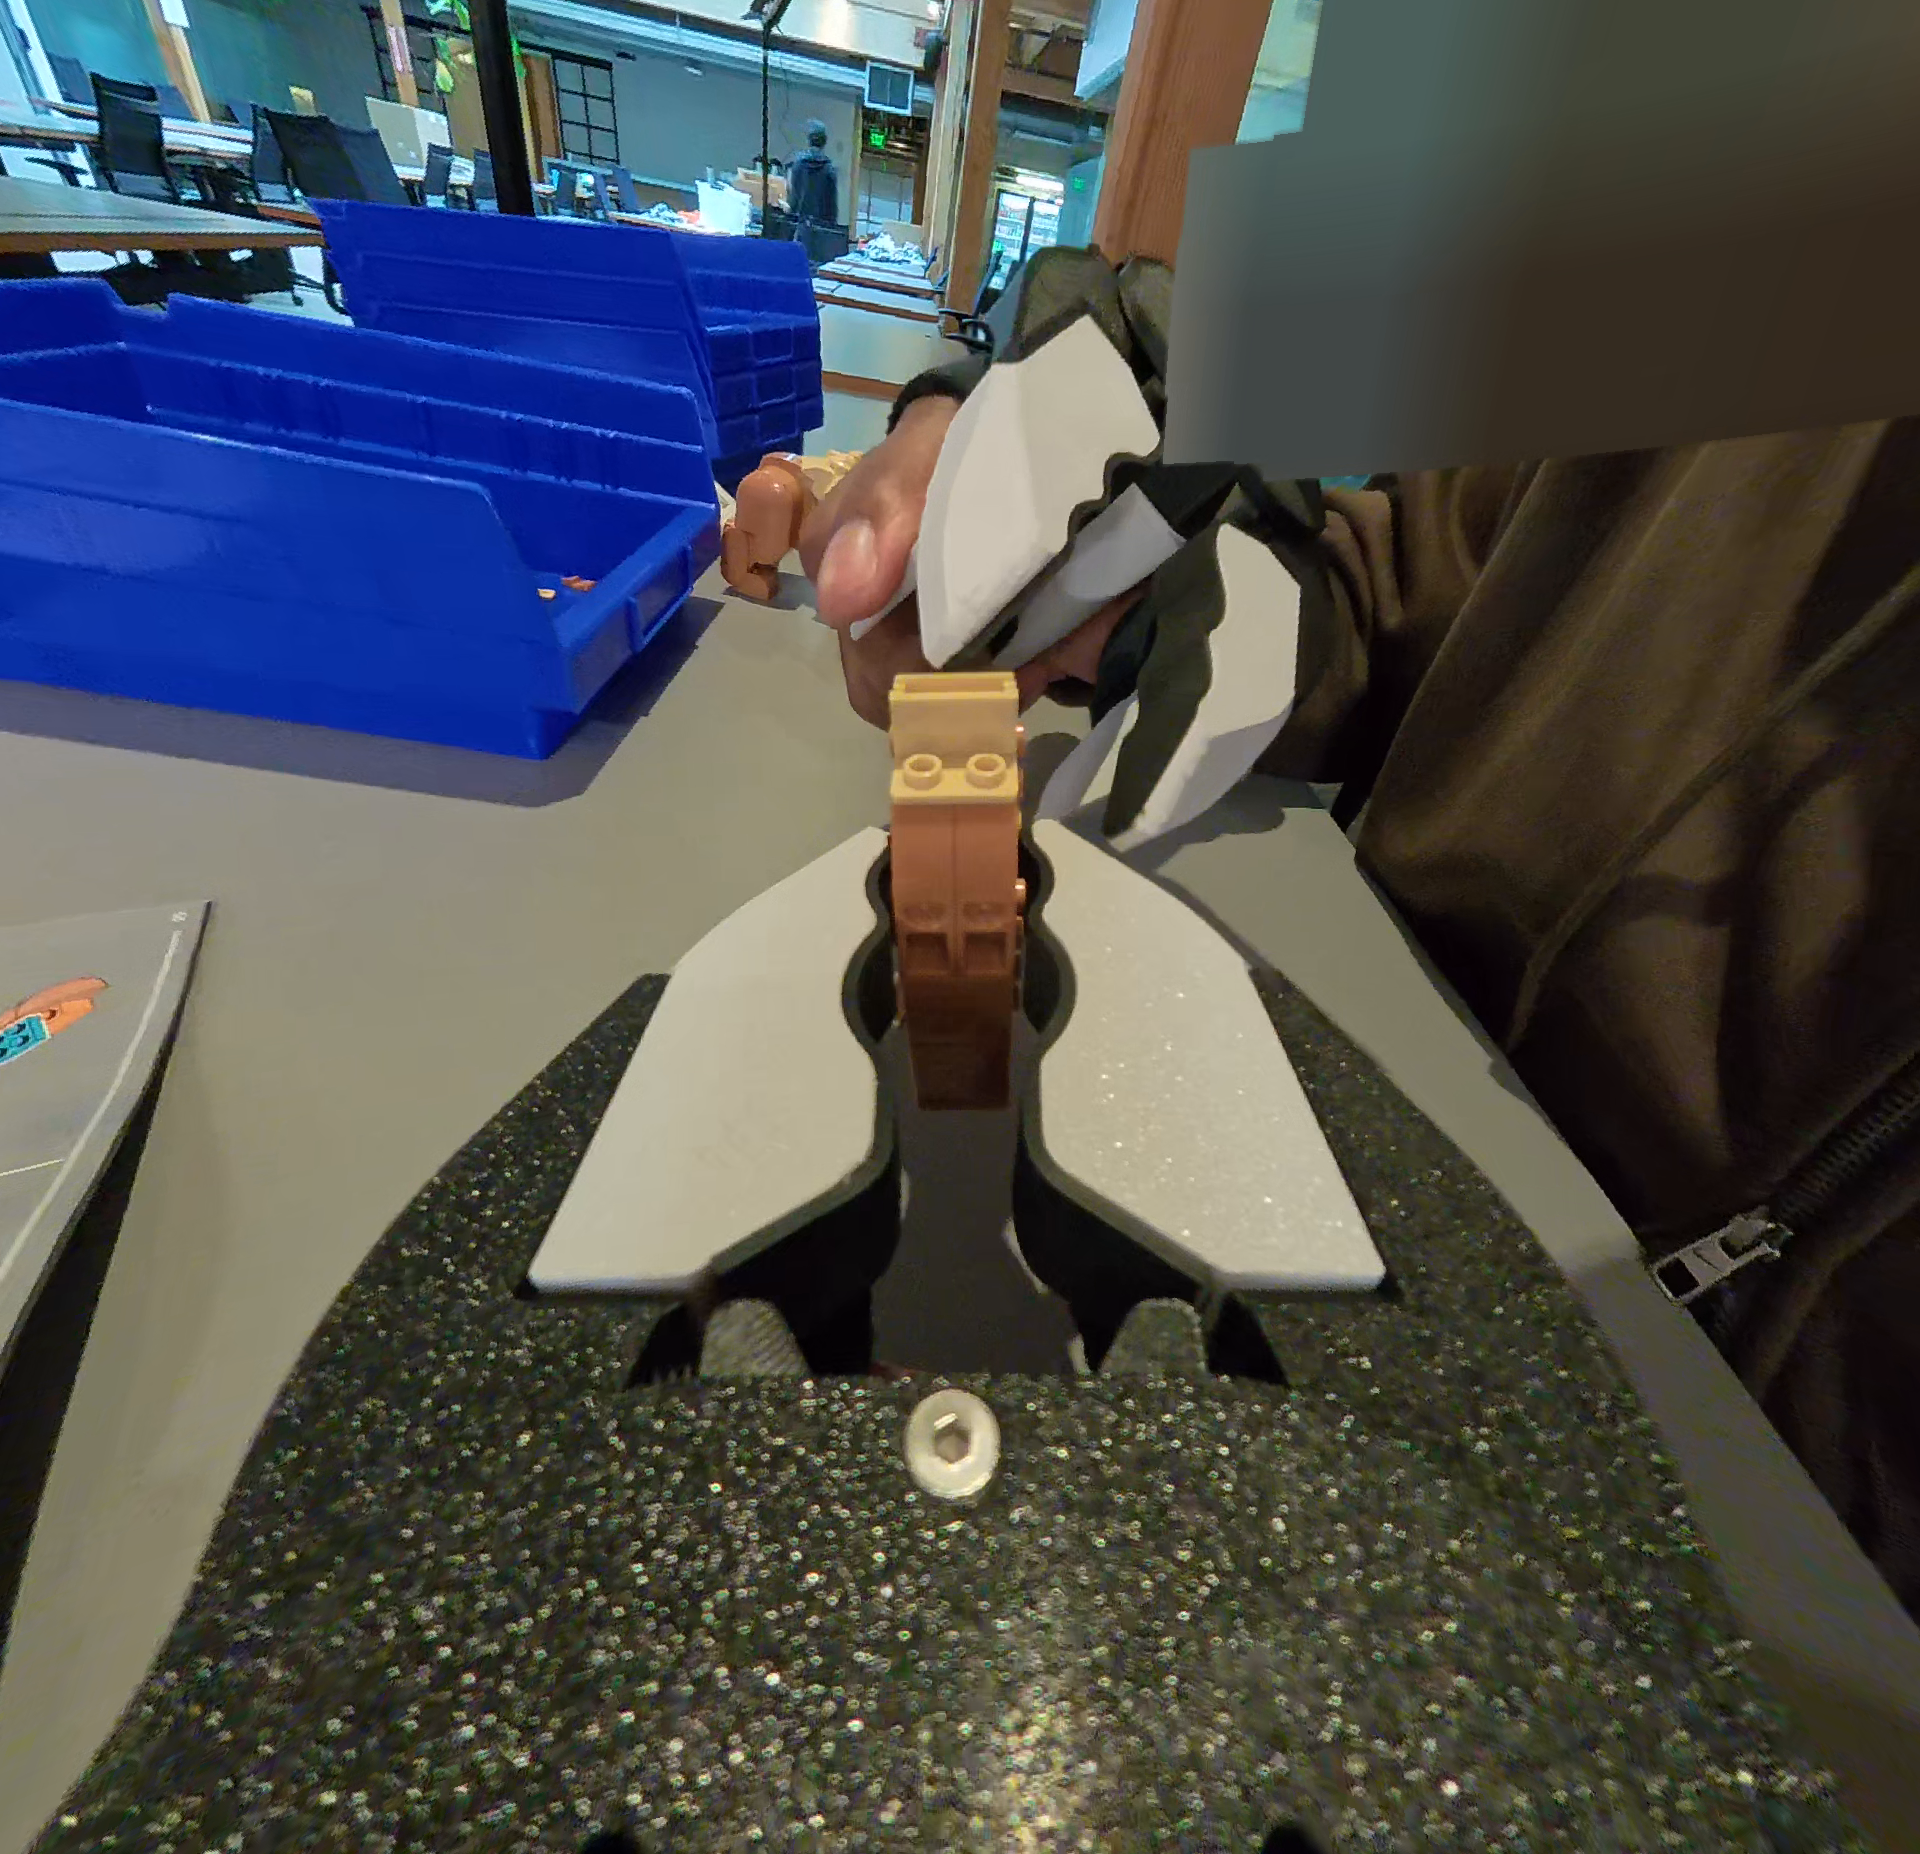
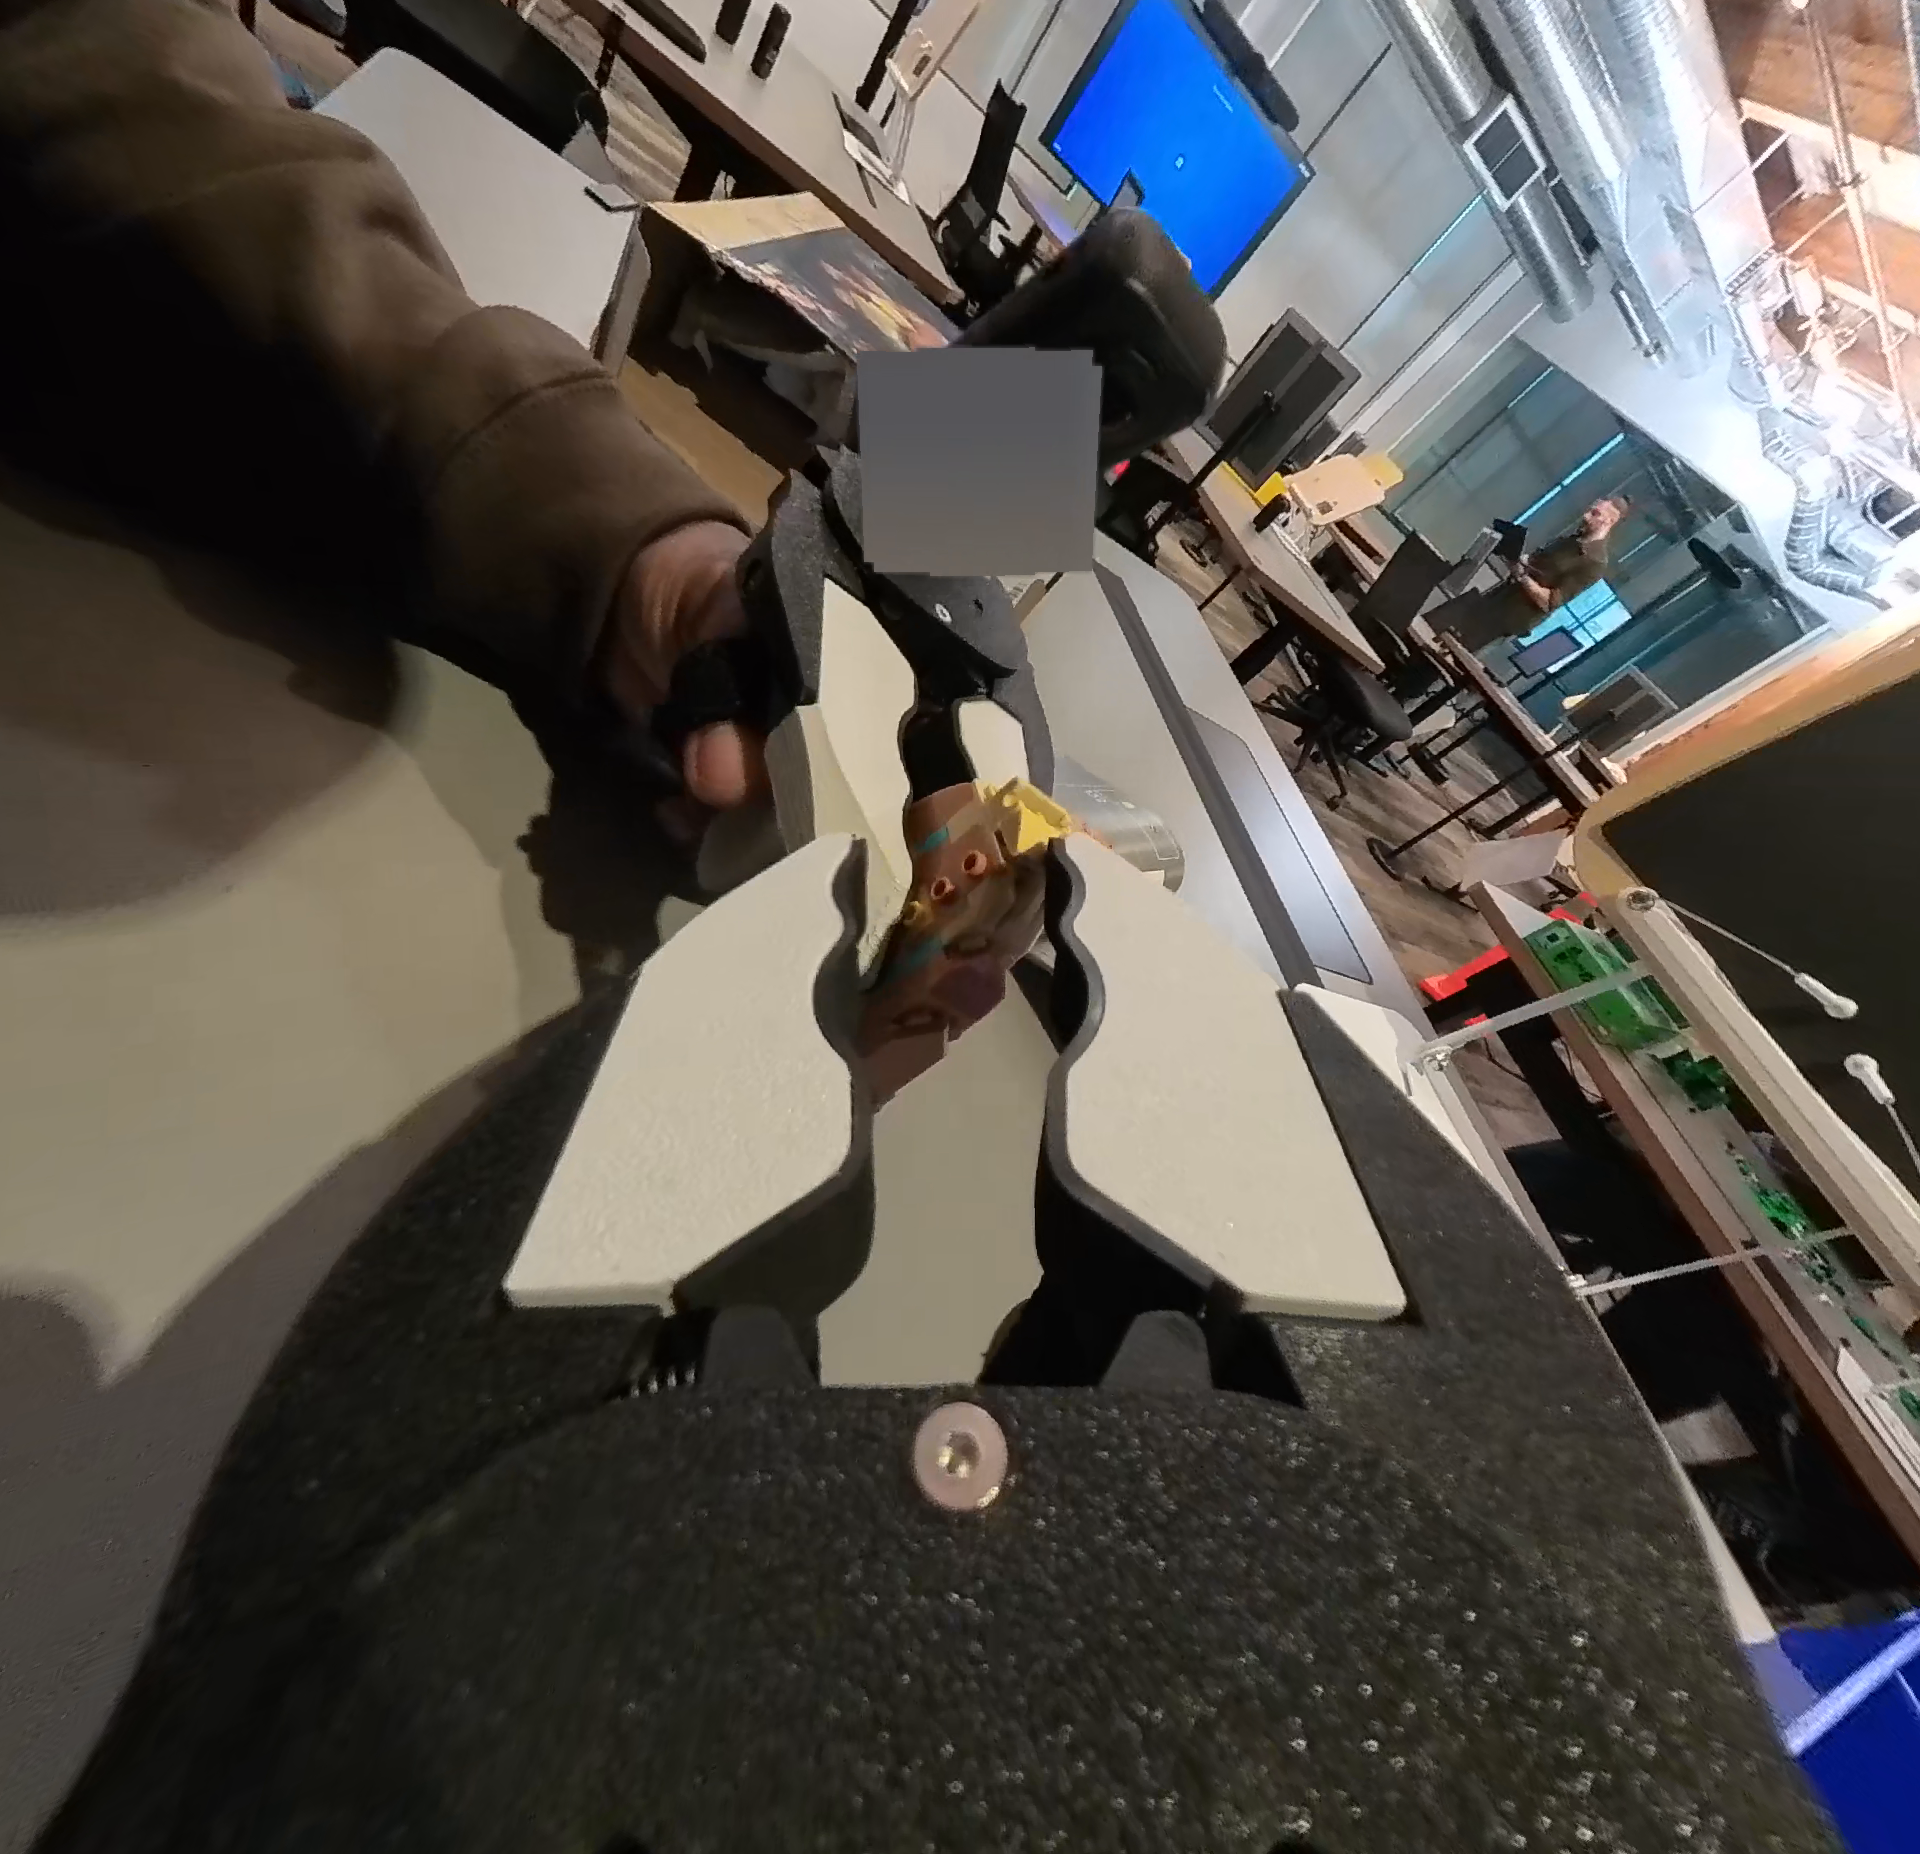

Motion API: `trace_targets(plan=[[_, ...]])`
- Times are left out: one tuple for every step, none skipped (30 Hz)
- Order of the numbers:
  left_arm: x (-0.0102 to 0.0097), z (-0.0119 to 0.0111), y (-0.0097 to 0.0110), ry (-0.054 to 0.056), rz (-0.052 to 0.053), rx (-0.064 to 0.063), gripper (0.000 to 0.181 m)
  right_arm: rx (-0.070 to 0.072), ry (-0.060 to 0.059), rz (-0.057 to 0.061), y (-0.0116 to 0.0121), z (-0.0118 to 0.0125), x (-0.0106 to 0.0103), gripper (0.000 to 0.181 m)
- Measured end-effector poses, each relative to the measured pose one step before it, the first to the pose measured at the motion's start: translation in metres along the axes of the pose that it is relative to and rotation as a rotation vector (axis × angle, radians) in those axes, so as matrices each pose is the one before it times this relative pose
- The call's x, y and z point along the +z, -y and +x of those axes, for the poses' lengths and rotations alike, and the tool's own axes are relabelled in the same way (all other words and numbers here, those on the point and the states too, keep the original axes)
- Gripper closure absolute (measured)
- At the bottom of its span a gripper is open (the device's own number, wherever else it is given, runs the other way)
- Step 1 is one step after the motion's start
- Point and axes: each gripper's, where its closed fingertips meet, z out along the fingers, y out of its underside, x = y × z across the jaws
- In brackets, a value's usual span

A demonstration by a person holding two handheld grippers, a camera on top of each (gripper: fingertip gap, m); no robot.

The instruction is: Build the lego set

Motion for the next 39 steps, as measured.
trace_targets(plan=[[-0.00009,-0.00021,0.00021,0.0048,-0.002,0.0074,0.16,0.0026,0.0008,0.0037,0.00024,-0.00004,-0.00052,0.148],[-0.0004,-0.00018,0.00089,0.004,0.0026,0.0052,0.16,0.0015,-0.0008,0.0027,0.00001,0.00006,-0.00051,0.148],[-0.00061,-0.00051,0.00093,0.0038,0.0032,0.0019,0.16,0.0005,-0.0003,0.0037,0.00012,-0.00004,-0.00037,0.148],[-0.00034,-0.00046,0.00021,0.0036,-0.0003,0.0023,0.16,0.0019,0.0018,0.0055,0.00041,-0.00023,-0.00047,0.147],[-0.00032,-0.00056,0.00026,0.0043,0.0008,0.001,0.16,0.0048,0.003,0.007,0.00074,-0.00029,-0.00052,0.148],[-0.00028,-0.00024,0.00085,0.0005,0.005,-0.0027,0.16,0.007,0.0022,0.0079,0.00097,-0.00016,-0.00055,0.148],[-0.00043,-0.0003,0.00058,0.0005,0.0036,-0.0031,0.16,0.0086,-0.0013,0.008,0.00109,0.00076,-0.00052,0.148],[-0.00032,-0.0005,0.00015,0.0022,-0.0006,-0.0007,0.16,0.013,-0.0022,0.0113,0.00153,0.0013,-0.00086,0.148],[-0.00019,-0.00055,-0.00011,0.0043,-0.0015,0.001,0.16,0.0225,-0.0052,0.0162,0.0023,0.00255,-0.00119,0.148],[-0.00012,-0.0005,0.0,0.0042,-0.0022,0.001,0.16,0.0333,-0.0091,0.0185,0.00261,0.00392,-0.00131,0.149],[0.00009,-0.00014,-0.00024,0.0027,-0.0048,0.0032,0.16,0.0413,-0.0092,0.018,0.0027,0.00473,-0.00117,0.15],[0.00027,-0.00002,-0.00039,0.0042,-0.0064,0.0064,0.16,0.0442,-0.0094,0.0123,0.00183,0.00523,-0.00095,0.154],[0.00054,0.00015,-0.00084,0.0047,-0.01,0.0094,0.16,0.0421,-0.004,0.0055,0.00082,0.00441,-0.00059,0.156],[0.00061,0.00009,-0.00102,0.006,-0.0123,0.0124,0.16,0.0394,0.0098,0.0002,0.00011,0.00218,-0.00029,0.157],[0.00078,0.00032,-0.00145,0.0064,-0.0152,0.0148,0.16,0.037,0.0164,-0.0062,-0.00073,0.00091,-0.00016,0.159],[0.00088,0.00044,-0.0015,0.0057,-0.0153,0.0164,0.16,0.0327,0.0167,-0.0103,-0.00148,0.00039,0.00004,0.16],[0.00087,0.00048,-0.00123,0.0049,-0.0128,0.0139,0.16,0.0298,0.0252,-0.0151,-0.00239,-0.00118,0.00012,0.162],[0.00088,0.00045,-0.00122,0.0039,-0.0108,0.0108,0.16,0.0253,0.0277,-0.0154,-0.00243,-0.00202,0.00027,0.164],[0.00072,0.0002,-0.00107,0.0037,-0.0089,0.0093,0.16,0.0169,0.017,-0.0106,-0.00201,-0.0013,0.0002,0.166],[0.0005,0.00031,-0.00089,0.0023,-0.0073,0.0069,0.16,0.0102,0.0121,-0.0102,-0.00186,-0.00125,0.00046,0.167],[0.0004,-0.00014,-0.00081,0.0033,-0.0057,0.005,0.16,0.0052,0.0079,-0.0115,-0.00199,-0.0011,0.00074,0.168],[0.00011,-0.00008,-0.0003,0.0021,-0.0027,0.0027,0.16,0.0006,0.0077,-0.011,-0.00186,-0.00138,0.00093,0.167],[-0.00001,0.00002,0.00003,0.0008,-0.0005,0.0013,0.16,-0.0019,0.0074,-0.0115,-0.00179,-0.0015,0.00108,0.168],[-0.0002,-0.00003,0.00005,0.0008,-0.001,0.0018,0.16,-0.0044,0.001,-0.0101,-0.00169,-0.0007,0.00099,0.167],[-0.0001,-0.00009,-0.00009,0.0014,-0.0023,0.0029,0.16,-0.0041,-0.0014,-0.0064,-0.00115,-0.00014,0.00076,0.167],[-0.00012,-0.00005,-0.00033,0.0023,-0.0034,0.0038,0.16,0.0009,0.0016,-0.0012,-0.0004,-0.00021,0.00027,0.166],[-0.00004,0.00004,-0.0003,0.0013,-0.0034,0.0036,0.16,0.0032,0.001,0.0039,0.00052,0.00006,-0.00021,0.166],[-0.00004,0.00004,-0.00012,0.0006,-0.0018,0.0026,0.16,0.0028,0.0012,0.0059,0.0009,0.00029,-0.00068,0.166],[0.00009,0.00011,-0.00012,0.0,-0.0012,0.0017,0.16,0.0037,0.0023,0.0052,0.0009,0.00023,-0.00073,0.165],[0.00009,0.00008,-0.00025,0.0001,-0.0023,0.0011,0.16,0.0042,0.0013,0.0055,0.00081,0.00038,-0.00076,0.165],[0.00023,0.00003,-0.00026,0.0006,-0.001,0.001,0.16,0.0033,0.0008,0.0052,0.00072,0.00048,-0.00062,0.164],[0.00007,0.00013,-0.00013,-0.0012,-0.0004,-0.0006,0.16,0.0031,0.0026,0.0032,0.00021,0.0002,-0.00056,0.163],[0.00011,0.00026,-0.00015,-0.0019,-0.0006,0.0,0.16,0.0045,0.0023,0.0021,0.00003,0.0003,-0.00025,0.163],[0.00018,0.00038,-0.00034,-0.0023,-0.0024,0.0004,0.16,0.0069,0.0056,0.0012,-0.00039,-0.00007,-0.0001,0.163],[0.00027,0.00021,-0.00047,-0.0003,-0.0037,0.0024,0.16,0.0096,0.0099,0.001,-0.00045,-0.00047,-0.00004,0.162],[0.00031,0.00048,-0.00054,-0.0001,-0.0045,0.0044,0.16,0.012,0.0092,0.0006,-0.00059,-0.00029,0.0001,0.162],[0.00044,0.00047,-0.00068,-0.001,-0.0051,0.0045,0.16,0.0129,0.0102,-0.0016,-0.00082,-0.00042,0.00013,0.162],[0.00028,0.00057,-0.00035,-0.0012,-0.0038,0.004,0.16,0.0127,0.0113,-0.0024,-0.00096,-0.00062,0.00014,0.162],[0.00024,0.00048,-0.00036,-0.0011,-0.0029,0.0029,0.16,0.0127,0.01,-0.0027,-0.00087,-0.00057,0.00008,0.162]])
